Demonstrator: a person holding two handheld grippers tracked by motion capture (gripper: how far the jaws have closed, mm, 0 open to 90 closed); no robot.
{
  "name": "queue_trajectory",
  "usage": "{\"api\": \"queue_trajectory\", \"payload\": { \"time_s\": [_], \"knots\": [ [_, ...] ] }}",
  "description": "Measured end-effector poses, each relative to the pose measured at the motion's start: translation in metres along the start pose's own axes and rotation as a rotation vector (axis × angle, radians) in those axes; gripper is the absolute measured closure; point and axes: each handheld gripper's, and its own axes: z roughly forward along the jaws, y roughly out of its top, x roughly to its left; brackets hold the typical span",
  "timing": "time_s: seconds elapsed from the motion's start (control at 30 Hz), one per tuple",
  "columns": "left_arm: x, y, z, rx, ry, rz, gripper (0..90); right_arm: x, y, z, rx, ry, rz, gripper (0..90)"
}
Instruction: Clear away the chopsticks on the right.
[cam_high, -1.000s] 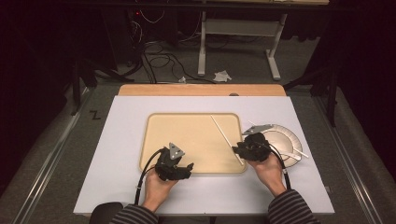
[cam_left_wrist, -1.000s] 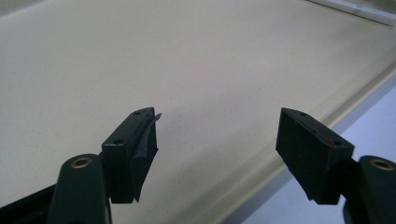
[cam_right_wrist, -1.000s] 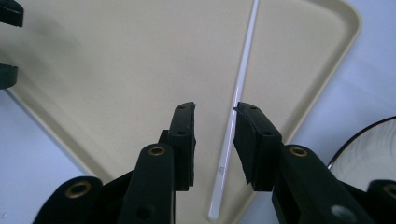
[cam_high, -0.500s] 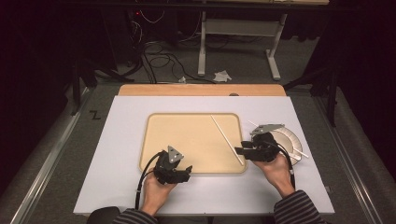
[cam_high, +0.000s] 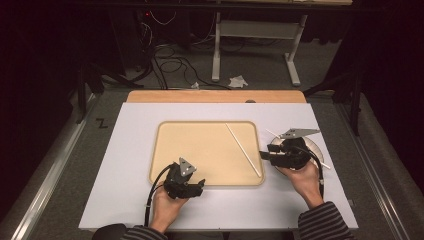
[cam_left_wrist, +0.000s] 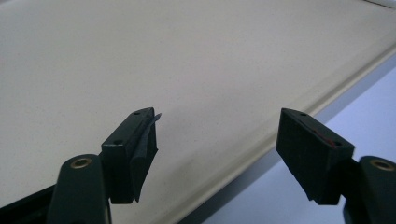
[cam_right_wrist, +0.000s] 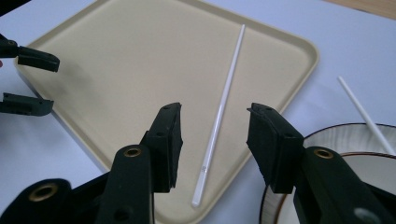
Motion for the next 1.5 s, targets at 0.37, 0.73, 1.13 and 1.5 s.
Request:
{"api": "queue_trajectory", "payload": {
  "time_s": [0.37,0.73,1.13,1.5],
  "knots": [
    [-0.001,-0.003,-0.002,0.007,0.005,0.002,29.4,-0.013,0.002,-0.016,-0.057,-0.007,0.027,58.8],
    [-0.004,0.003,0.005,0.011,-0.019,0.022,29.5,-0.028,-0.006,-0.041,-0.094,-0.05,0.061,62.1],
    [-0.009,0.011,0.014,0.009,-0.053,0.055,29.4,-0.05,-0.027,-0.063,-0.103,-0.169,0.13,73.0],
    [-0.013,0.017,0.02,0.008,-0.072,0.078,29.3,-0.064,-0.043,-0.085,-0.108,-0.262,0.175,73.6]
  ]
}}
